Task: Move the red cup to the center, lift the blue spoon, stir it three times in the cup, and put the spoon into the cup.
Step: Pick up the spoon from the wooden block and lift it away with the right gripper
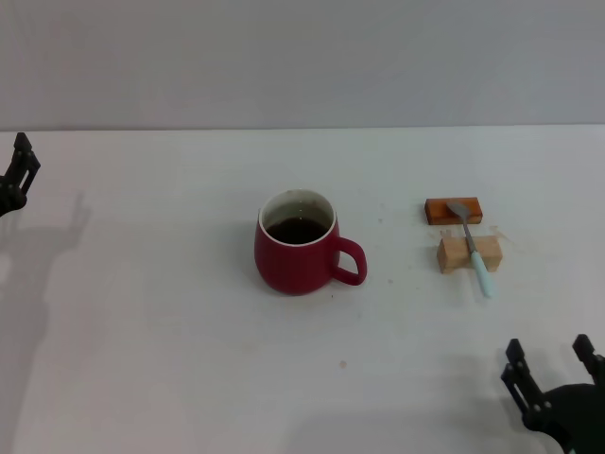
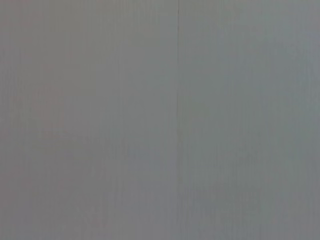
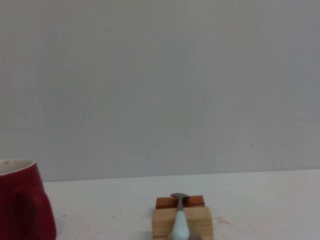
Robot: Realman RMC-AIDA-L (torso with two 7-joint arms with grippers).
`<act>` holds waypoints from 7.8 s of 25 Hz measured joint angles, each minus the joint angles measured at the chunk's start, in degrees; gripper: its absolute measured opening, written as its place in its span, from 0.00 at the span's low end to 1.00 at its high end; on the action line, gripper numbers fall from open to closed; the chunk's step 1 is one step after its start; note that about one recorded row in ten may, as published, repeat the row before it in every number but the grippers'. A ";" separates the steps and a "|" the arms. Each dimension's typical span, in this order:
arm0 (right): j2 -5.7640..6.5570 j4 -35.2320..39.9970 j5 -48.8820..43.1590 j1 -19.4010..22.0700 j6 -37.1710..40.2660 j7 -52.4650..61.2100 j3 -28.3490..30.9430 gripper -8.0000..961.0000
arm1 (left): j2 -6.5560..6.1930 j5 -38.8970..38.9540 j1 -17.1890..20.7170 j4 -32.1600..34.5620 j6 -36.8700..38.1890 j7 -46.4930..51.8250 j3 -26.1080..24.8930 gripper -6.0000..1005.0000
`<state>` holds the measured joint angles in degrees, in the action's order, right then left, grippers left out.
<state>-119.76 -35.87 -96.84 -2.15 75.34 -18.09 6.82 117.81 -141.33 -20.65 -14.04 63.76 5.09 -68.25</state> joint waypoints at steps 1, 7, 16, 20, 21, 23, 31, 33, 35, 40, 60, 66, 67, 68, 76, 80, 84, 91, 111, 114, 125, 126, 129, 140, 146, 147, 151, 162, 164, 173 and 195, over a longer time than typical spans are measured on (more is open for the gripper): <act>0.00 -0.02 0.00 -0.22 -0.42 -0.01 -0.02 0.83 | 0.00 0.00 0.00 0.01 0.00 0.00 -0.05 0.82; -0.04 -0.10 0.11 -2.74 -3.70 -0.05 -0.57 0.83 | -0.04 0.00 -0.28 0.73 0.15 -0.06 -0.13 0.82; -0.03 0.80 0.30 -5.64 -5.48 -0.09 0.01 0.83 | 0.01 -0.01 -0.11 0.77 0.31 -0.09 -0.13 0.82; -0.07 1.40 1.06 -7.26 -6.56 -0.11 0.61 0.83 | 0.04 0.00 0.04 0.77 0.53 -0.09 -0.14 0.82; -0.06 1.49 1.43 -7.65 -6.90 -0.11 0.67 0.83 | 0.04 0.00 0.06 0.77 0.59 -0.09 -0.14 0.82; 0.02 1.87 2.09 -8.55 -7.56 -0.10 0.73 0.83 | 0.06 0.00 0.13 0.77 0.89 -0.09 -0.13 0.82; 0.10 2.98 2.45 -11.38 -9.79 0.09 0.94 0.83 | 0.14 0.00 0.34 0.77 1.46 -0.09 -0.14 0.82; 0.09 3.33 2.49 -12.02 -10.38 0.10 1.24 0.82 | 0.14 0.00 0.37 0.77 1.50 -0.08 -0.14 0.82; 0.05 3.73 2.53 -12.44 -10.77 0.24 1.54 0.82 | 0.14 0.02 0.37 0.76 1.54 -0.09 -0.14 0.82; 0.03 4.30 2.54 -13.11 -11.65 0.42 2.66 0.82 | 0.13 0.04 0.31 0.76 1.57 -0.09 -0.13 0.82; 0.14 5.20 2.54 -16.13 -15.04 0.60 4.37 0.82 | 0.22 0.00 0.26 0.76 1.53 -0.08 -0.13 0.82; 0.10 5.51 2.54 -16.61 -16.27 0.60 5.11 0.82 | 0.31 0.00 0.32 0.77 1.53 -0.08 -0.13 0.82; 0.08 5.51 2.54 -16.63 -16.30 0.60 5.13 0.82 | 0.31 0.00 0.33 0.76 1.53 -0.08 -0.13 0.82; 0.08 5.51 2.54 -16.63 -16.30 0.60 5.13 0.82 | 0.31 0.00 0.34 0.76 1.53 -0.08 -0.13 0.82; 0.05 5.37 2.48 -16.83 -16.30 0.60 5.13 0.82 | 0.31 0.00 0.62 0.76 1.73 -0.08 -0.13 0.82; 0.00 5.20 2.37 -16.85 -16.22 0.60 5.13 0.82 | 0.27 0.00 0.68 0.76 1.87 -0.08 -0.13 0.82; -0.05 5.12 2.48 -16.79 -15.97 0.60 5.13 0.82 | 0.25 0.00 0.74 0.76 1.96 -0.08 -0.13 0.82; -0.05 5.10 2.53 -16.75 -15.92 0.60 5.13 0.82 | 0.22 0.00 0.97 0.76 2.39 -0.08 -0.13 0.82; 0.05 4.94 2.51 -16.72 -16.09 0.78 5.18 0.70 | 0.30 0.04 1.23 0.76 2.42 -0.08 -0.13 0.82; 0.05 4.99 2.54 -16.74 -16.13 0.86 5.26 0.62 | 0.30 0.06 1.23 0.77 2.42 -0.08 -0.13 0.82; 0.05 5.26 2.54 -16.85 -16.28 1.56 5.84 0.51 | 0.22 0.26 1.44 0.76 2.41 -0.08 -0.13 0.82; 0.05 5.26 2.54 -16.85 -16.28 1.56 5.84 0.49 | 0.20 0.28 1.46 0.76 2.41 -0.08 -0.13 0.82; 0.05 5.20 2.54 -16.84 -16.29 1.57 5.83 0.43 | 0.14 0.36 1.50 0.76 2.41 -0.08 -0.13 0.82; 0.05 5.10 2.54 -16.75 -16.29 1.57 5.83 0.35 | 0.13 0.35 1.50 0.76 2.56 -0.08 -0.13 0.82; 0.07 5.15 2.54 -16.57 -16.98 1.57 5.84 0.35 | 0.13 0.32 1.74 0.76 3.13 -0.08 -0.13 0.82; 0.12 5.16 2.54 -16.57 -17.04 1.57 5.88 0.35 | 0.13 0.28 1.86 0.76 3.22 -0.08 -0.13 0.82; 0.13 5.18 2.54 -16.55 -16.97 1.57 5.92 0.33 | 0.13 0.26 1.95 0.76 3.30 -0.08 -0.13 0.82; 0.08 5.19 2.54 -16.48 -16.71 1.66 6.02 0.29 | 0.13 0.34 2.10 0.76 3.47 -0.08 -0.13 0.82; 0.07 5.17 2.54 -16.48 -16.71 1.66 6.04 0.29 | 0.13 0.35 2.11 0.77 3.47 -0.08 -0.13 0.82; 0.05 4.96 2.54 -16.31 -17.00 1.66 6.84 0.29 | 0.13 0.44 2.20 0.76 3.48 -0.08 -0.22 0.82; 0.23 4.93 2.54 -16.14 -16.63 1.66 6.80 0.22 | 0.04 0.44 2.19 0.76 3.75 -0.08 -0.22 0.82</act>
<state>-119.53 -30.94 -94.31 -18.29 58.72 -16.43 13.62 117.86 -140.89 -18.46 -13.27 67.52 5.01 -68.46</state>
